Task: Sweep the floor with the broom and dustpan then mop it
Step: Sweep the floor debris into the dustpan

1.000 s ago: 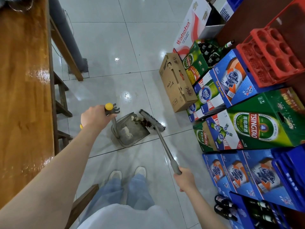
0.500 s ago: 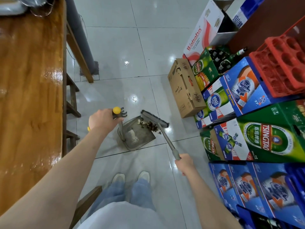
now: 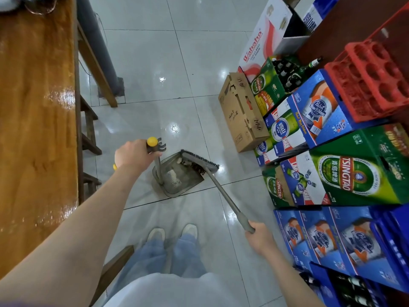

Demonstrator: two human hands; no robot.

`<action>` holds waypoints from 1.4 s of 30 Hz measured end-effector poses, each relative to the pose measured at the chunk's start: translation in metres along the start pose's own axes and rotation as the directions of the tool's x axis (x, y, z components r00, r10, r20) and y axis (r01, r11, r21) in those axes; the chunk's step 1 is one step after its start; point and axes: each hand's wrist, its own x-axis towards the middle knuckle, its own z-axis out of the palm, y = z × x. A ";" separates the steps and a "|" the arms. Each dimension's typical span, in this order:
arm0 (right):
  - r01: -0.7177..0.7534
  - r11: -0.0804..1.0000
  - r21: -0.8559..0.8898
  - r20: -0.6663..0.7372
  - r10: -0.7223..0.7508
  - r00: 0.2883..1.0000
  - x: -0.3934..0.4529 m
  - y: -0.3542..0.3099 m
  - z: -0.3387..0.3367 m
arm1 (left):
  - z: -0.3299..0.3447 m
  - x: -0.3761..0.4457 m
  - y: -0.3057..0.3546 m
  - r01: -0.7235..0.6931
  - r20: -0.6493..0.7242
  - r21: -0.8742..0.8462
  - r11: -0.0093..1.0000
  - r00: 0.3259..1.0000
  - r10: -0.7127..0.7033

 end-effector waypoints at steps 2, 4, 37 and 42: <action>-0.024 0.999 0.021 -0.017 0.024 1.000 -0.002 0.001 -0.002 | -0.001 -0.001 -0.001 -0.001 0.004 0.002 1.000 1.000 0.001; -0.059 0.996 0.067 -0.031 0.061 0.998 0.001 -0.006 -0.002 | -0.001 -0.001 -0.001 0.001 0.009 0.002 1.000 1.000 -0.001; -0.139 0.982 0.128 0.015 0.138 0.990 0.019 -0.075 0.014 | 0.002 0.000 0.001 -0.015 -0.004 0.010 1.000 1.000 0.015; -0.148 0.983 0.107 0.096 0.138 0.986 0.015 -0.081 0.030 | 0.002 -0.003 0.000 -0.019 0.004 0.006 1.000 1.000 0.019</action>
